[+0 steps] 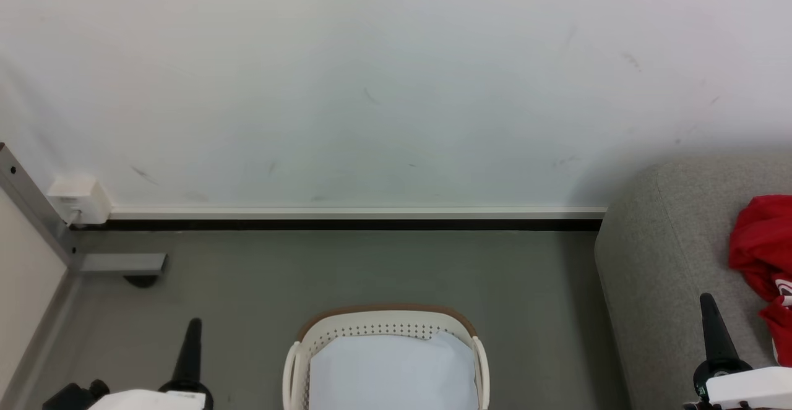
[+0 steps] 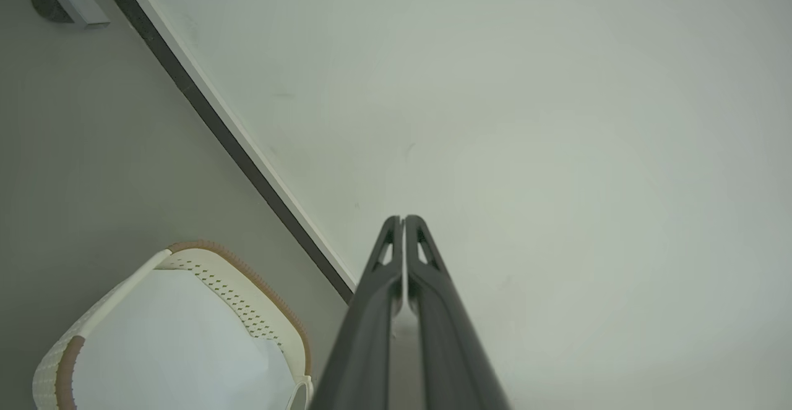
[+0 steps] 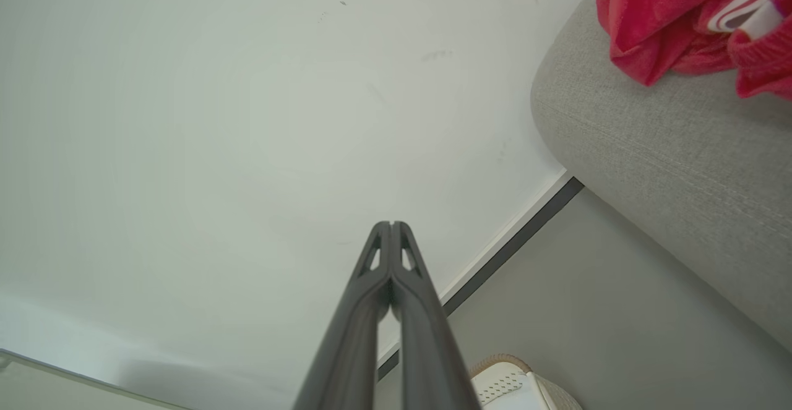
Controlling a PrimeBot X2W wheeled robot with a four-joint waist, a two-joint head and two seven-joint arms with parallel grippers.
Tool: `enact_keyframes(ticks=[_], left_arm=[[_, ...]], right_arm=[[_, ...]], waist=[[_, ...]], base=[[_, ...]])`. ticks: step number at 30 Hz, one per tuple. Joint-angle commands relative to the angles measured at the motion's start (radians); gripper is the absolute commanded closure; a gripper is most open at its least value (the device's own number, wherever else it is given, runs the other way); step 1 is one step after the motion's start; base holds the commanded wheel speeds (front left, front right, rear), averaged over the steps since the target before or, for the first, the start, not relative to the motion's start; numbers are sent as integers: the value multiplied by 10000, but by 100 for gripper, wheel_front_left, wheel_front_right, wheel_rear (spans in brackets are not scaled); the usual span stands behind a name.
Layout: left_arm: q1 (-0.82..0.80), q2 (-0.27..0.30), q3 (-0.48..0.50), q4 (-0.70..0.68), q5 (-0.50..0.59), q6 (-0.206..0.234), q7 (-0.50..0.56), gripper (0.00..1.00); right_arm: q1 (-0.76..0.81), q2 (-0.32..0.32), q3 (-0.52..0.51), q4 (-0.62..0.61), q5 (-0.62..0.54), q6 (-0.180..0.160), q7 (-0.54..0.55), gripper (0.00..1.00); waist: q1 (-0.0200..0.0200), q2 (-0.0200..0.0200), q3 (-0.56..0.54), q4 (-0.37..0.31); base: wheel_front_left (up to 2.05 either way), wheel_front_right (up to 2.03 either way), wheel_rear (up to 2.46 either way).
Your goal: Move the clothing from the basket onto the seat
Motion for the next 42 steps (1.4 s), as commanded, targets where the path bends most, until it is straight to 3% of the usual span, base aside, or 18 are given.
enact_keyframes(ticks=[1, 42], left_arm=[[-196, 47, 37, -144, -239, -63, 67, 100], [-344, -17, 260, -280, -3736, -319, 1012, 100]], right_arm=[[-29, -8, -83, -152, 201, -10, 54, 100], [59, 323, -581, -369, 3283, -17, 991, 100]], waist=[[0, -1, 5, 3], [0, -1, 226, 132]], base=[[0, 0, 0], [0, 0, 0]])
